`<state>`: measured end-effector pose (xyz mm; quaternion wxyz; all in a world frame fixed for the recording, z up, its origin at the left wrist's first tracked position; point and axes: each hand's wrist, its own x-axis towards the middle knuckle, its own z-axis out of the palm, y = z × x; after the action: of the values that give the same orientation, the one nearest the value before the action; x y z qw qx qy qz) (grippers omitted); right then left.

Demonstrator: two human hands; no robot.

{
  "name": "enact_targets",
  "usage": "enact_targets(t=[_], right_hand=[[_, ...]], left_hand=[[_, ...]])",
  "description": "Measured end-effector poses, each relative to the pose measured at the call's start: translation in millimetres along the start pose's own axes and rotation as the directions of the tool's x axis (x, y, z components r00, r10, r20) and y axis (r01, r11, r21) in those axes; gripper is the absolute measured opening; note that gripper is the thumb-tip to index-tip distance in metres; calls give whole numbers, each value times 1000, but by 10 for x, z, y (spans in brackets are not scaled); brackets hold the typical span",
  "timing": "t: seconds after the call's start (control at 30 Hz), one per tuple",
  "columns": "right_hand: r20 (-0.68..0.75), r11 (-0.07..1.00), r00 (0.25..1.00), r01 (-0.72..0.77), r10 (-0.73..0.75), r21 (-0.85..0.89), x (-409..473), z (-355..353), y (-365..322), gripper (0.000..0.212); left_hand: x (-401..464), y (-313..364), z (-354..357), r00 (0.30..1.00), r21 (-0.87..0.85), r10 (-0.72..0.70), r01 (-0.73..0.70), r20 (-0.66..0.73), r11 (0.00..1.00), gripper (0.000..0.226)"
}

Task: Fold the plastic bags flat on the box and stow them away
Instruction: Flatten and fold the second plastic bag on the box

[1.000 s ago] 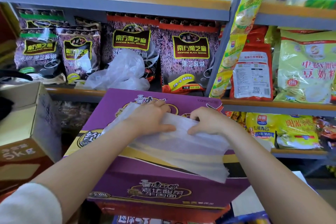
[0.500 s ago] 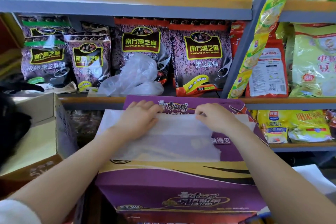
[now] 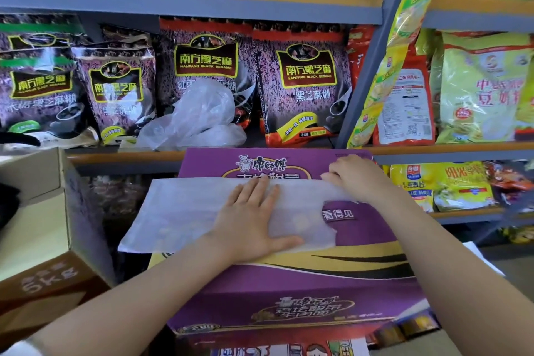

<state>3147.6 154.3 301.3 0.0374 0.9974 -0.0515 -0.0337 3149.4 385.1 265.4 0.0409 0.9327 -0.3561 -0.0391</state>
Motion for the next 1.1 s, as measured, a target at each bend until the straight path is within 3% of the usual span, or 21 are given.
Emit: enact_targets(t=[0.1,0.17,0.27,0.37,0.53,0.93,1.1], right_hand=[[-84,976,985,-159,147,-151,-61,64,55,40],[-200,979,969,-170,145,-114,-144,68,-85,40],[-256,980,958,163,-130,110,-325,40,-541,47],[-93,920,948,319,-305,228,-412,132,-823,59],[17,958,973,225,-231,175,-365,296,-608,63],[67,986,998,0,-11,167,-509,415,294,66],[25,983,998,46,-51,180,-481,241,263,58]], left_hand=[[6,12,-17,1000,11,-12,12,5,1000,127],[9,23,-7,1000,8,-18,18,1,1000,134],[3,15,-4,1000,13,-21,21,-15,1000,148],[-13,31,-19,999,-10,-40,39,-24,999,152],[-49,36,-29,998,28,-69,69,7,997,152],[-128,87,-53,986,10,-168,167,25,986,150],[-188,146,-65,990,4,-132,133,-40,991,142]])
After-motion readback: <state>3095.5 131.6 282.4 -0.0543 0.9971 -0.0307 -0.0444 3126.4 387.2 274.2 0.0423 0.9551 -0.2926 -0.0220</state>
